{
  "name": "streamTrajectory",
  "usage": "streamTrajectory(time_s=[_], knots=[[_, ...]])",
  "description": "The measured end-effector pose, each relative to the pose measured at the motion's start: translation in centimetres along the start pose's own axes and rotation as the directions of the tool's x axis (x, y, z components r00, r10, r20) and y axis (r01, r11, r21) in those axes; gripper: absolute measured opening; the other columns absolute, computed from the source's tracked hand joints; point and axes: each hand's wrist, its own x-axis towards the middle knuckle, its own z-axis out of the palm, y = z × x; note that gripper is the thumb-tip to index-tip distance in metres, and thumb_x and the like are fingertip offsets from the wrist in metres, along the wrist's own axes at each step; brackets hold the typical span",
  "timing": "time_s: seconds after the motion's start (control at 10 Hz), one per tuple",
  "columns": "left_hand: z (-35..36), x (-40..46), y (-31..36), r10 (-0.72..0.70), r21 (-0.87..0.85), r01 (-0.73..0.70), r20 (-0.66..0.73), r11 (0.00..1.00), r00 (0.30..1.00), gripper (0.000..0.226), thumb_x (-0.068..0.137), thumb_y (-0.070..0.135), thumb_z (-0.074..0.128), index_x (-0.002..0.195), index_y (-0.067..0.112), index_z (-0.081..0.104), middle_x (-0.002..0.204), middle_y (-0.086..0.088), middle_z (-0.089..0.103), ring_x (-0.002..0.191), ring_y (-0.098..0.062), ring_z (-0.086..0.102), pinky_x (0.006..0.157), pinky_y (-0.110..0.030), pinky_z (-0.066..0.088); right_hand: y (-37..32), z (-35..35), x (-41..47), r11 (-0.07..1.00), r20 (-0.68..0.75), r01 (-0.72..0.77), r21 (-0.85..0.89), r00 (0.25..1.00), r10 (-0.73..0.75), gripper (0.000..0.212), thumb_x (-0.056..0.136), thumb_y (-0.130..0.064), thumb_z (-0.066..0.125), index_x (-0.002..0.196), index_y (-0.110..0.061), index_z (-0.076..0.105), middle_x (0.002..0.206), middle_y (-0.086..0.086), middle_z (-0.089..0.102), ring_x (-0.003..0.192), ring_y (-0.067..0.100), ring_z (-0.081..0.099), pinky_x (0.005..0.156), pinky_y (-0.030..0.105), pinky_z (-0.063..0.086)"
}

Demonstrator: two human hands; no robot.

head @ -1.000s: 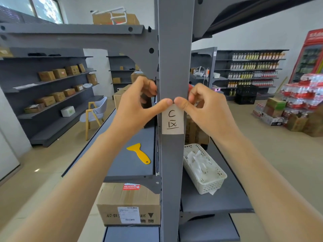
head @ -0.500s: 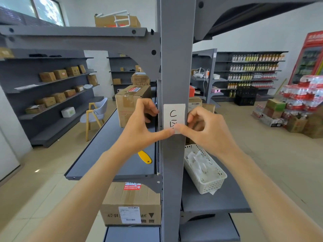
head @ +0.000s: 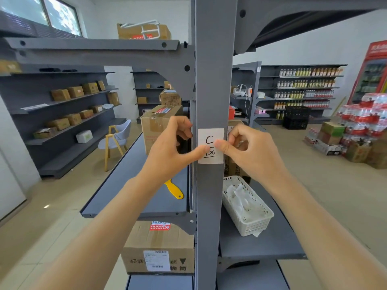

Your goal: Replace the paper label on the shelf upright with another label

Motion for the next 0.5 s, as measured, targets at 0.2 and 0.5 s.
streamTrajectory(time_s=[0.2, 0.5], knots=[[1.1, -2.2, -1.4, -0.066, -0.043, 0.068, 0.046, 0.997, 0.997, 0.057, 0.071, 0.059, 0.074, 0.106, 0.034, 0.036, 0.108, 0.008, 0.060, 0.098, -0.003, 0.057, 0.082, -0.031, 0.056, 0.7, 1.3, -2.2, 0.999, 0.054, -0.025, -0.027, 0.998, 0.026, 0.038, 0.080, -0.058, 0.076, 0.075, -0.026, 0.054, 0.061, -0.014, 0.063, 0.054, 0.000, 0.056, 0.053, 0.025, 0.047], [1.4, -3.2, 0.5, -0.025, 0.292, 0.026, -0.008, 0.956, 1.000, 0.049, 0.081, 0.070, 0.052, 0.108, 0.035, 0.032, 0.109, 0.011, 0.062, 0.090, -0.011, 0.062, 0.073, -0.032, 0.057, 0.6, 1.6, -2.9, 0.999, 0.054, -0.047, 0.012, 0.997, 0.047, 0.028, 0.080, -0.041, 0.081, 0.083, -0.030, 0.055, 0.077, -0.017, 0.070, 0.063, 0.002, 0.064, 0.059, 0.030, 0.055]])
